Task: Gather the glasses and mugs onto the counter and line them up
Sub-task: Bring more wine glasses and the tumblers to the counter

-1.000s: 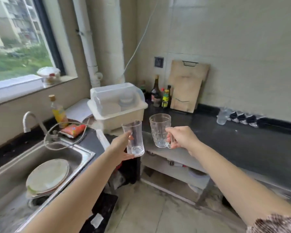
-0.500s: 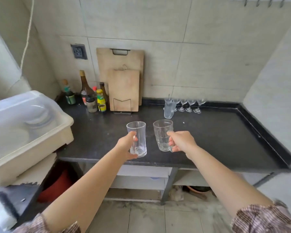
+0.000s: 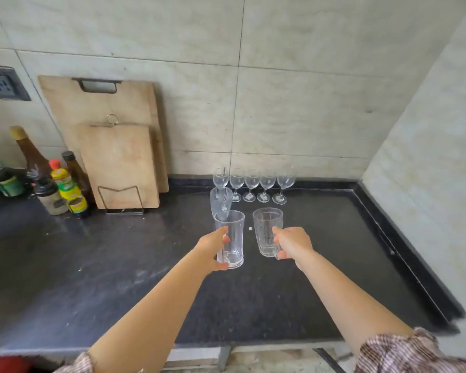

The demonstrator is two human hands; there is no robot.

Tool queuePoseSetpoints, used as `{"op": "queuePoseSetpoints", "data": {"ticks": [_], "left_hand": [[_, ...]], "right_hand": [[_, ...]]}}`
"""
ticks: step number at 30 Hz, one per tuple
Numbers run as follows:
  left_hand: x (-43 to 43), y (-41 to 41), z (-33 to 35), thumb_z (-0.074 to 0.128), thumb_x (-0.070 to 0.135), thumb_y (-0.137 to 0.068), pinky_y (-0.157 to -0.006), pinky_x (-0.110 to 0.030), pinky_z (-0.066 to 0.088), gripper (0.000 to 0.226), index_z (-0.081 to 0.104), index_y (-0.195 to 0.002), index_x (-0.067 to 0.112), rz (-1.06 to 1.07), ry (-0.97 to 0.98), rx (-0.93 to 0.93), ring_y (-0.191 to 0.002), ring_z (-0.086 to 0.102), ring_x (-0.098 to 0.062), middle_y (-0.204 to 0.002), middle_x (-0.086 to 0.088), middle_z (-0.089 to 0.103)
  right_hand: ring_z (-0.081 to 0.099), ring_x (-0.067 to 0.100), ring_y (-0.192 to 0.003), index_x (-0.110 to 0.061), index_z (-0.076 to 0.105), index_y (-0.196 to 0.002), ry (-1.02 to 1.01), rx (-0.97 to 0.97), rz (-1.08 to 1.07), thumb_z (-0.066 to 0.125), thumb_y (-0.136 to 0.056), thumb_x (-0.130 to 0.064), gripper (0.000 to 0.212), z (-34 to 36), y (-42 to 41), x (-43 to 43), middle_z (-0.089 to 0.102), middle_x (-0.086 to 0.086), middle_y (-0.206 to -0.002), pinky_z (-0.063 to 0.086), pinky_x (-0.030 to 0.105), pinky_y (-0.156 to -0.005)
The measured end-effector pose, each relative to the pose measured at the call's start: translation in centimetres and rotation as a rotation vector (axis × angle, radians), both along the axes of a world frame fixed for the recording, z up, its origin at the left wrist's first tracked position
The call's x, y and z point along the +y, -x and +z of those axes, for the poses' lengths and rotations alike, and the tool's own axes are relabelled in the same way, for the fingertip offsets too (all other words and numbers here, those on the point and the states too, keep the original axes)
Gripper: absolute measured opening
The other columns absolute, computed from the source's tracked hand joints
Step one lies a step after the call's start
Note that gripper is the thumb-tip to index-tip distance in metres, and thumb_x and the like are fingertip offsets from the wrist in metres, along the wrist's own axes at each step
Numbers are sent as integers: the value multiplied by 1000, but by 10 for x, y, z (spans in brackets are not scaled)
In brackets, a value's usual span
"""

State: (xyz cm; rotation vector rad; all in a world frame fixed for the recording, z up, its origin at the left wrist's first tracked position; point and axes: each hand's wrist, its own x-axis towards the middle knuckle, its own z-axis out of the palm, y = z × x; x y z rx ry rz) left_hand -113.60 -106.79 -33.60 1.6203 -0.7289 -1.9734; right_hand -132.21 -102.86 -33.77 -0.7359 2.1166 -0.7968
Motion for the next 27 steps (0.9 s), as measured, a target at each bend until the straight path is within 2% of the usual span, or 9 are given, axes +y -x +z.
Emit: {"op": "queuePoseSetpoints", "data": {"ticks": [4, 8, 12, 14, 16, 19, 21, 23, 27], "left_hand": [[-44, 58, -16, 60, 30, -90, -92, -51, 46, 23, 61, -96, 8, 16, -27, -25, -100, 47, -39, -108, -7, 45], [-84, 100, -39, 60, 30, -90, -67, -35, 46, 27, 60, -74, 9, 75, 0, -81, -65, 49, -25, -78, -2, 47], [-115, 125, -62, 58, 35, -89, -73, -33, 43, 30, 58, -71, 11, 148, 30, -111, -73, 49, -20, -80, -1, 52], [-126, 132, -73, 57, 37, -89, -70, -32, 41, 28, 61, -75, 12, 176, 62, -129, -71, 46, -18, -81, 2, 51], [-133, 139, -80, 57, 36, -88, -72, -31, 45, 25, 64, -78, 14, 200, 83, -118, -73, 49, -15, -84, 5, 54], [-139, 144, -90, 57, 37, -87, -82, -33, 46, 26, 65, -75, 15, 220, 123, -122, -75, 49, -11, -84, 6, 53], [-142, 144, -96, 56, 37, -88, -73, -27, 43, 27, 65, -72, 18, 212, 168, -161, -71, 47, -11, -80, 4, 52], [-142, 144, -101, 55, 34, -89, -65, -21, 39, 25, 65, -70, 22, 215, 213, -177, -70, 48, -9, -79, 4, 55], [-139, 143, -110, 58, 36, -88, -75, -26, 41, 28, 64, -69, 15, 254, 232, -135, -72, 47, -10, -71, 7, 53]], "right_hand": [[70, 23, -59, -13, 65, -79, -33, -82, 3, 55, -89, -36, 27, -18, 54, -50, 65, -8, -80, 57, 36, -82], [68, 23, -67, -16, 62, -76, -55, -155, 29, 54, -90, -33, 24, -42, 88, -92, 64, -5, -85, 57, 39, -85], [71, 21, -74, -18, 60, -93, -101, -227, 58, 51, -93, -36, 20, -57, 104, -120, 64, -5, -95, 48, 23, -58], [72, 20, -76, -17, 62, -104, -114, -263, 70, 50, -94, -36, 24, -66, 108, -132, 64, -4, -103, 42, 19, -54], [71, 20, -79, -15, 62, -110, -113, -297, 75, 50, -95, -35, 28, -73, 109, -141, 64, -1, -109, 44, 19, -56], [69, 21, -81, -11, 65, -99, -103, -320, 78, 50, -95, -33, 26, -83, 108, -152, 65, 8, -110, 53, 25, -72], [67, 20, -82, -12, 64, -93, -95, -335, 71, 49, -95, -31, 24, -89, 107, -156, 65, 9, -106, 53, 31, -85], [65, 19, -84, -12, 64, -98, -70, -344, 75, 48, -95, -31, 25, -96, 105, -158, 62, 4, -100, 52, 33, -87], [67, 19, -90, -18, 60, -99, -50, -334, 85, 47, -97, -33, 20, -103, 101, -156, 60, -5, -95, 52, 33, -87]]}}
